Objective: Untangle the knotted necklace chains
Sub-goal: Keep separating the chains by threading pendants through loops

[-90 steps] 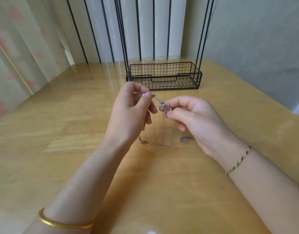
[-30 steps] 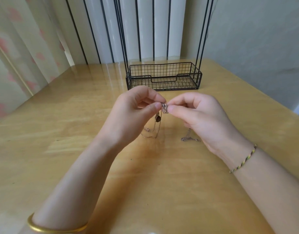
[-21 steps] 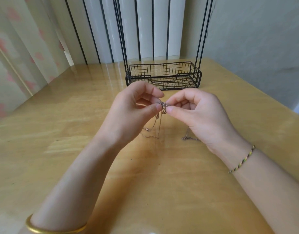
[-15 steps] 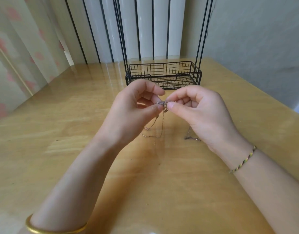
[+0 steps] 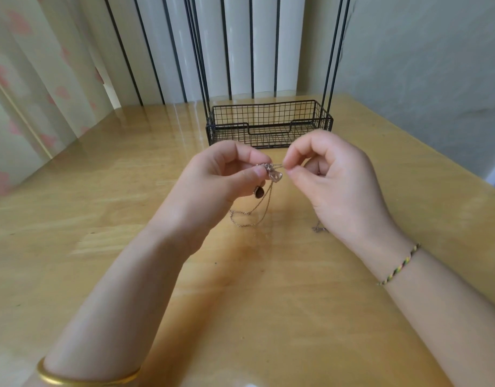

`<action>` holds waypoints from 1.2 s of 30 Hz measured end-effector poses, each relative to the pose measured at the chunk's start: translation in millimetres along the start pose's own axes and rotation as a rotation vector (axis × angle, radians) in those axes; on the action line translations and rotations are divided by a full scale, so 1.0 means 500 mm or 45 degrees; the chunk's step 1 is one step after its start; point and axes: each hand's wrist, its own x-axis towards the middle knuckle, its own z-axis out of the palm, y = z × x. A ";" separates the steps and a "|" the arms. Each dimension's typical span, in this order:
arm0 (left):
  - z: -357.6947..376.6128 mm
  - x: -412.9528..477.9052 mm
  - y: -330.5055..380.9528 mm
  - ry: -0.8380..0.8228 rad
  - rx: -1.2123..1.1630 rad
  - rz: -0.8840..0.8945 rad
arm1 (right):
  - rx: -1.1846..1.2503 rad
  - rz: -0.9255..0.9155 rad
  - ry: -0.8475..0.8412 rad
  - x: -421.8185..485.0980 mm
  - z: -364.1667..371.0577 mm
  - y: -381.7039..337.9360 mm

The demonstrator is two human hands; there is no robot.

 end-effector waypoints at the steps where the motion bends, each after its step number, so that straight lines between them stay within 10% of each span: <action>1: 0.000 0.000 0.000 0.002 -0.028 -0.010 | 0.018 0.009 -0.001 0.000 0.000 -0.001; 36: 0.009 0.001 0.003 0.099 -0.193 -0.031 | 0.347 -0.001 -0.195 0.000 0.003 0.001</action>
